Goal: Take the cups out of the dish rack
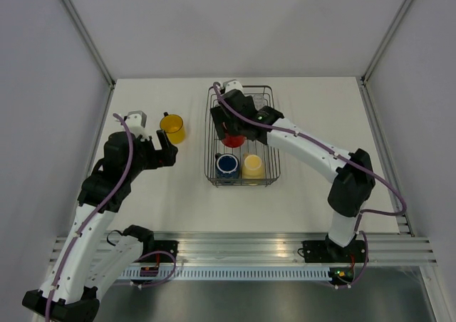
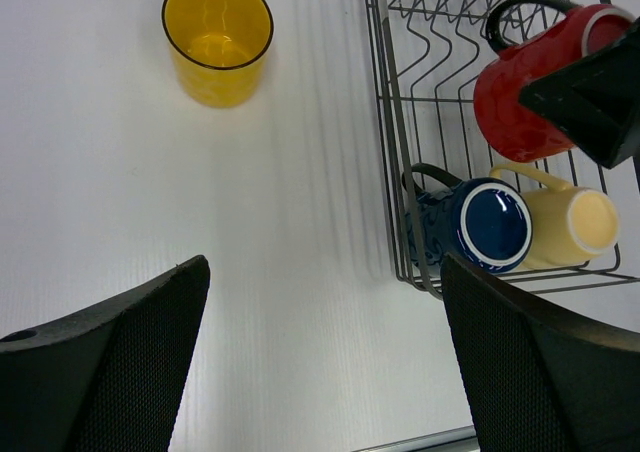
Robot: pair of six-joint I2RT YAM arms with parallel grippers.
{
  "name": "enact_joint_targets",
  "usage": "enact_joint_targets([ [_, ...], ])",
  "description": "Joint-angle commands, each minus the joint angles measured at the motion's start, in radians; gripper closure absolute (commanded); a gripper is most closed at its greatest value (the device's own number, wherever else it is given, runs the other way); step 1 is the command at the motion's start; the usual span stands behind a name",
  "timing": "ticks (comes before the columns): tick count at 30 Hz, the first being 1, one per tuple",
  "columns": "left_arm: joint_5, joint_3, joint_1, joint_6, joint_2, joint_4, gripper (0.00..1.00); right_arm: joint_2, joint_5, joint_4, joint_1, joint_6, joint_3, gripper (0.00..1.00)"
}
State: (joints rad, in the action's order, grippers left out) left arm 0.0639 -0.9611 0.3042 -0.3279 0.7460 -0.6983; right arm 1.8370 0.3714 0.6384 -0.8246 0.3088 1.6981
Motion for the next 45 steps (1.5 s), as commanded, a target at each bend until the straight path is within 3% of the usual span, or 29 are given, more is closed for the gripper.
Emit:
enact_joint_targets([
  [1,-0.039,0.002,0.001,0.021,-0.007,0.054,0.00,-0.120,0.004,-0.031,0.004,-0.016,0.069,1.00],
  [4,-0.059,-0.002,0.001,0.012,-0.004,0.063,0.00,-0.171,-0.017,-0.043,0.004,-0.011,0.055,1.00],
  [10,-0.245,-0.008,0.001,-0.060,-0.019,0.123,0.00,-0.304,-0.120,-0.147,0.005,0.013,-0.031,1.00],
  [14,-0.496,0.064,0.001,-0.149,-0.056,0.360,0.00,-0.395,-0.189,-0.238,0.005,0.038,-0.103,1.00],
  [20,-0.694,0.258,0.003,-0.302,-0.146,0.817,0.00,-0.534,-0.275,-0.356,0.005,0.108,-0.204,0.99],
  [24,-0.745,0.353,0.003,-0.434,-0.149,1.154,0.00,-0.602,-0.334,-0.417,0.005,0.164,-0.253,1.00],
  [28,-0.809,0.375,0.007,-0.533,-0.099,1.369,0.00,-0.647,-0.420,-0.488,0.005,0.233,-0.305,1.00],
  [34,-0.806,0.357,0.038,-0.542,-0.051,1.476,0.02,-0.709,-0.471,-0.629,0.005,0.341,-0.406,1.00],
  [41,-0.793,0.335,0.105,-0.559,0.013,1.563,0.11,-0.729,-0.520,-0.796,0.005,0.409,-0.475,1.00],
  [44,-0.770,0.335,0.147,-0.553,0.026,1.591,0.19,-0.739,-0.532,-0.871,0.005,0.435,-0.512,1.00],
  [45,-0.763,0.335,0.157,-0.545,0.030,1.608,0.27,-0.742,-0.535,-0.890,0.005,0.440,-0.535,1.00],
])
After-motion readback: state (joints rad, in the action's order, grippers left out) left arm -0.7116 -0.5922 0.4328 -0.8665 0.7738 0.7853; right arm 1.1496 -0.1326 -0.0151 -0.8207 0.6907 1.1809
